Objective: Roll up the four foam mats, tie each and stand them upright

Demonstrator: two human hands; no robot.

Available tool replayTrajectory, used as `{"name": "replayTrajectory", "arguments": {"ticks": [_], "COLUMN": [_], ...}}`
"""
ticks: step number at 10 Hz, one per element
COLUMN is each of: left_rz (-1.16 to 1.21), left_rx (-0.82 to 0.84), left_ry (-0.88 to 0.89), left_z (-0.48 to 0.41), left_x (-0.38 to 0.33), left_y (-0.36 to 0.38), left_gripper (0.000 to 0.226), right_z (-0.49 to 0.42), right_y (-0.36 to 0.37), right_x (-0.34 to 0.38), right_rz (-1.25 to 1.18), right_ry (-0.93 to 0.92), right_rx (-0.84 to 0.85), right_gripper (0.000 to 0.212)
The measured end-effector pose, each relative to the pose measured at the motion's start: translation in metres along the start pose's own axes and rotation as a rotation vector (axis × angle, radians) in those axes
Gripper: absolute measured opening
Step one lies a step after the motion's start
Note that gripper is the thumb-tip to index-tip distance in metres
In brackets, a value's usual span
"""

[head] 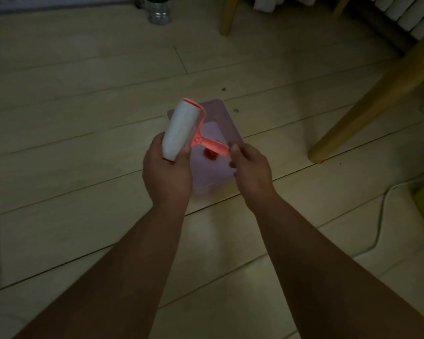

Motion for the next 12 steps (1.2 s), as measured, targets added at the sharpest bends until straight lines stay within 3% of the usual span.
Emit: {"name": "replayTrajectory", "arguments": {"ticks": [1,2,3,4,6,7,9,10,11,12], "left_rz": [0.018,0.023,0.035,0.031,0.104,0.14,0.128,0.124,0.124,0.11], "left_rx": [0.031,0.102,0.139,0.109,0.117,0.098,0.124,0.119,0.111,0.107], "left_ry": [-0.001,0.006,-0.013,-0.034,-0.141,-0.197,-0.187,-0.2,-0.228,-0.227], "left_z": [0.001,0.002,0.002,-0.002,0.002,0.01,0.023,0.031,0.037,0.037], "left_x": [-0.002,-0.006,-0.004,0.0,0.011,0.02,0.032,0.034,0.033,0.027], "left_y": [0.0,0.004,0.006,0.005,-0.002,-0.008,-0.021,-0.03,-0.038,-0.044], "left_gripper": [0.039,0.036,0.036,0.052,0.072,0.063,0.053,0.059,0.06,0.057], "right_z": [0.003,0.004,-0.002,0.001,0.009,0.008,0.026,0.046,0.054,0.051], "right_y": [-0.003,-0.004,0.001,0.002,0.002,0.003,0.018,0.017,0.018,0.017], "right_x": [-0.005,-0.001,-0.002,-0.002,-0.003,0.003,-0.022,-0.023,-0.006,-0.001], "right_rz": [0.316,0.393,0.36,0.312,0.152,-0.012,0.036,-0.008,-0.061,-0.073], "right_ry": [-0.048,-0.08,-0.055,-0.013,0.131,0.19,0.275,0.28,0.201,0.14], "right_rx": [-0.05,-0.1,-0.038,-0.025,-0.104,-0.174,-0.106,-0.112,-0.117,-0.134], "right_gripper": [0.041,0.051,0.029,0.011,0.021,0.022,0.074,0.041,0.022,0.04]}}
Point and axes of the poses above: each hand's wrist, its own z-axis away from the middle knuckle, its own y-axis out of the palm, x = y × z, the point moved 7 cm from there along -z, towards the middle knuckle, and after that the axes turned 1 degree about -x, right-handed, at the moved point
